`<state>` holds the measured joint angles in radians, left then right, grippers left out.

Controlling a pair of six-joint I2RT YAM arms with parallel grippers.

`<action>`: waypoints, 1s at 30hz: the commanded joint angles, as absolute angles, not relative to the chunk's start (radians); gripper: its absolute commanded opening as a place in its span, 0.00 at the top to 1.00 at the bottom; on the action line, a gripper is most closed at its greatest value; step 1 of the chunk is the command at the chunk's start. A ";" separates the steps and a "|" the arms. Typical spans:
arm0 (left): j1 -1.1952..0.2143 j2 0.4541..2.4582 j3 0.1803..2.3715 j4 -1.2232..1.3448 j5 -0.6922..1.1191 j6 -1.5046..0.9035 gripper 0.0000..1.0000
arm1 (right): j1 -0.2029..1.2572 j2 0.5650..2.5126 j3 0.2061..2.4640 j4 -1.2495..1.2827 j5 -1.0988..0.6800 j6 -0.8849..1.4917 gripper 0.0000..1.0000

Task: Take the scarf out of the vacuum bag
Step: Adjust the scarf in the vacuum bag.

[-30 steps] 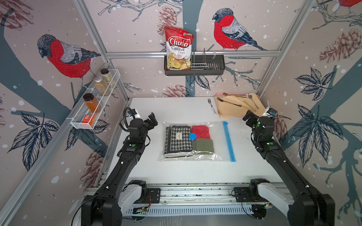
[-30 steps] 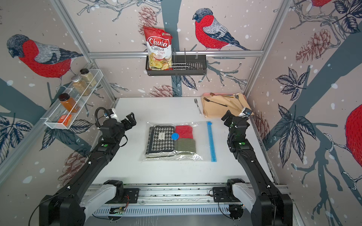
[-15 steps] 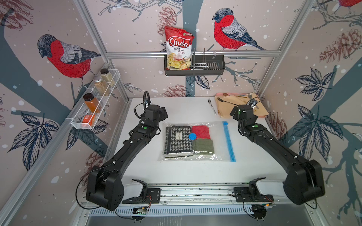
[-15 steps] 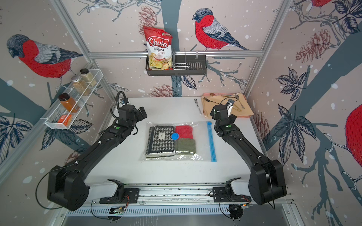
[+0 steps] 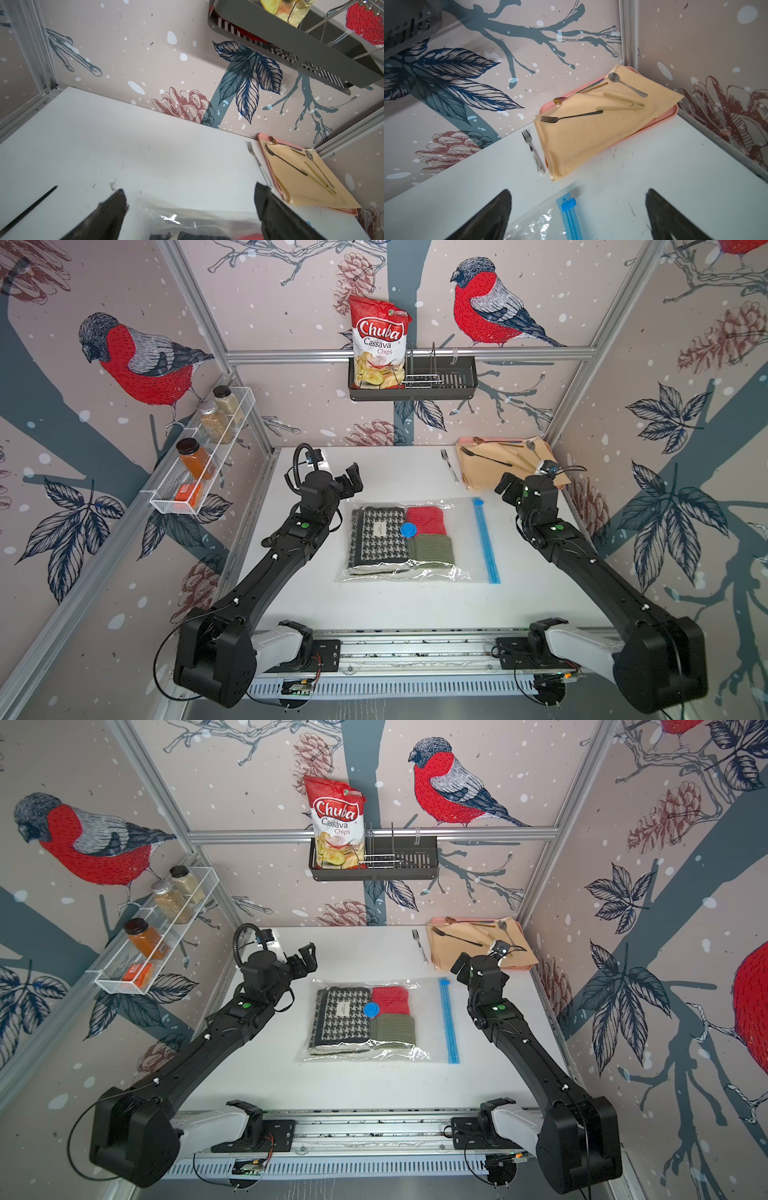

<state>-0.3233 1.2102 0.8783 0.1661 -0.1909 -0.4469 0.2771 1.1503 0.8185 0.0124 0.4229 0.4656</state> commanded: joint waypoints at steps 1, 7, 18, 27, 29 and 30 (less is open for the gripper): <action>-0.330 1.225 0.893 0.106 -0.369 -0.557 0.02 | 0.334 1.151 0.874 -0.135 0.703 0.507 0.00; -0.509 1.390 1.168 -0.274 -0.821 -0.509 0.01 | 0.367 1.115 0.808 -0.030 0.740 0.441 0.00; -0.384 1.288 1.093 -0.316 -0.468 -0.580 0.02 | 0.318 1.189 0.831 -0.081 0.340 0.484 0.00; -0.201 1.336 1.033 -0.317 0.060 -0.573 0.02 | 0.259 1.242 0.852 -0.276 0.278 0.491 0.01; -0.150 1.355 0.985 -0.260 0.222 -0.591 0.02 | 0.244 1.249 0.844 -0.287 0.252 0.495 0.00; -0.122 1.365 0.958 -0.239 0.294 -0.595 0.02 | 0.238 1.249 0.839 -0.286 0.233 0.496 0.00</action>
